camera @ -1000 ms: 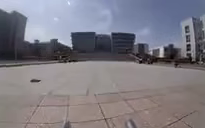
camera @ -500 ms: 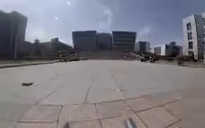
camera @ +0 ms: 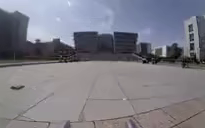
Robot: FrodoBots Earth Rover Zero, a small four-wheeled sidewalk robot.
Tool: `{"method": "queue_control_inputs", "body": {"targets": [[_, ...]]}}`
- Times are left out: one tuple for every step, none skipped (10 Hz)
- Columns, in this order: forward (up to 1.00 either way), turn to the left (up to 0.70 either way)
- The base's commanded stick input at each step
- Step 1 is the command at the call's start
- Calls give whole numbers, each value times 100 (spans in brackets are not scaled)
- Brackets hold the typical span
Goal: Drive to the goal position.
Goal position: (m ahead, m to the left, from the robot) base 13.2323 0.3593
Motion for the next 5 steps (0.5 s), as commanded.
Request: {"method": "queue_control_inputs", "body": {"targets": [[85, 0], [85, 0], [85, 0], [85, 0], [85, 0]]}}
